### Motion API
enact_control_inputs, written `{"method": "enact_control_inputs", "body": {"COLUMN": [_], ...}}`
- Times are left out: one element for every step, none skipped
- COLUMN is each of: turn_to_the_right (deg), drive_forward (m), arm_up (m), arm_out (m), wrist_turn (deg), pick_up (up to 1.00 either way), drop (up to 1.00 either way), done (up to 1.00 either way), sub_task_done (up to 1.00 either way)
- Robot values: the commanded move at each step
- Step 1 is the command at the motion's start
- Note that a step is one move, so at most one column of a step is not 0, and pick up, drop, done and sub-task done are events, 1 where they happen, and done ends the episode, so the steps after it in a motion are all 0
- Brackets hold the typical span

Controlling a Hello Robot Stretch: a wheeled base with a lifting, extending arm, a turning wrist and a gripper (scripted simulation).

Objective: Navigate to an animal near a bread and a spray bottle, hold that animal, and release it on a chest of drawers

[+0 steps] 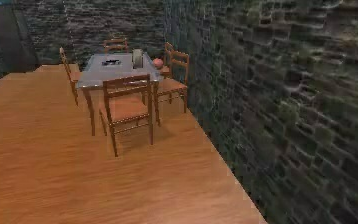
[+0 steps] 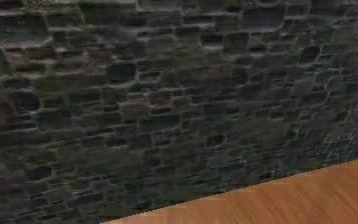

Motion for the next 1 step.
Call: {"method": "enact_control_inputs", "body": {"turn_to_the_right": [-42.0], "drive_forward": [0.00], "arm_up": [0.00], "arm_out": [0.00], "wrist_turn": [0.0], "pick_up": [0.00], "drop": [0.00], "done": [0.00], "sub_task_done": [0.00]}}
